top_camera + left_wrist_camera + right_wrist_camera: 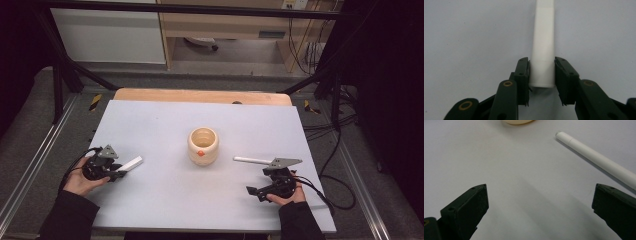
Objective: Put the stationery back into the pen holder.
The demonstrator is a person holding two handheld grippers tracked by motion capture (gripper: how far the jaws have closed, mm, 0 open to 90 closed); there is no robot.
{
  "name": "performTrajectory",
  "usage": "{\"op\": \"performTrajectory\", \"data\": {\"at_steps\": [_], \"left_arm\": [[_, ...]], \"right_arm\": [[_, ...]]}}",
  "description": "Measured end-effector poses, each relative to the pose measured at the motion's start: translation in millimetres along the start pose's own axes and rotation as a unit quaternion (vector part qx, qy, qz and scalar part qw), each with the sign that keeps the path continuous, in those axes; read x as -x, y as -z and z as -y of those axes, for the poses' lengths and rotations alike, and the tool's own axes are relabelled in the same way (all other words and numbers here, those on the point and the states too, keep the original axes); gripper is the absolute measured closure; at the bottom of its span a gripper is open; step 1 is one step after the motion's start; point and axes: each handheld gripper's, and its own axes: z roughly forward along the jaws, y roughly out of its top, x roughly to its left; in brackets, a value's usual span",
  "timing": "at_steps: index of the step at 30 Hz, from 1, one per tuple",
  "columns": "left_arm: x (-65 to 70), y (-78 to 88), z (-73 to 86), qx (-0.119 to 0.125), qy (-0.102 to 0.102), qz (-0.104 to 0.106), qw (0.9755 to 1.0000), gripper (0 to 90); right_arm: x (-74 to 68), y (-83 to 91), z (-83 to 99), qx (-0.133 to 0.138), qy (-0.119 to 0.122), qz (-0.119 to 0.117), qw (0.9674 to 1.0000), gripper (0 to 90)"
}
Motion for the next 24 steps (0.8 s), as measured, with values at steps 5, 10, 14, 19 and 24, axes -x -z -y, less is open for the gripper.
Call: {"op": "performTrajectory", "data": {"at_steps": [5, 10, 14, 19, 24], "left_arm": [[2.2, 0.0, -1.7, -0.005, 0.003, -0.005, 1.0, 66.6], [2.0, -0.1, -1.6, -0.001, 0.013, -0.003, 0.9999, 66.8], [3.5, 0.8, -2.2, 0.004, 0.012, -0.006, 0.9999, 66.9], [6.1, 5.5, -4.4, 0.014, 0.015, -0.002, 0.9998, 67.0], [13.1, 8.7, -9.6, 0.024, 0.006, 0.01, 0.9996, 67.0]], "right_arm": [[0.0, 0.2, -0.1, 0.0, 0.0, -0.002, 1.0, 1.4], [0.0, 0.8, -0.2, 0.002, 0.001, -0.002, 1.0, 1.4], [-0.2, 1.9, -0.6, 0.002, -0.001, -0.003, 1.0, 1.4], [-0.1, 3.3, -1.0, 0.006, 0.002, -0.002, 1.0, 1.5], [-1.0, 4.0, -2.1, 0.011, 0.008, 0.0, 0.9999, 1.5]]}}
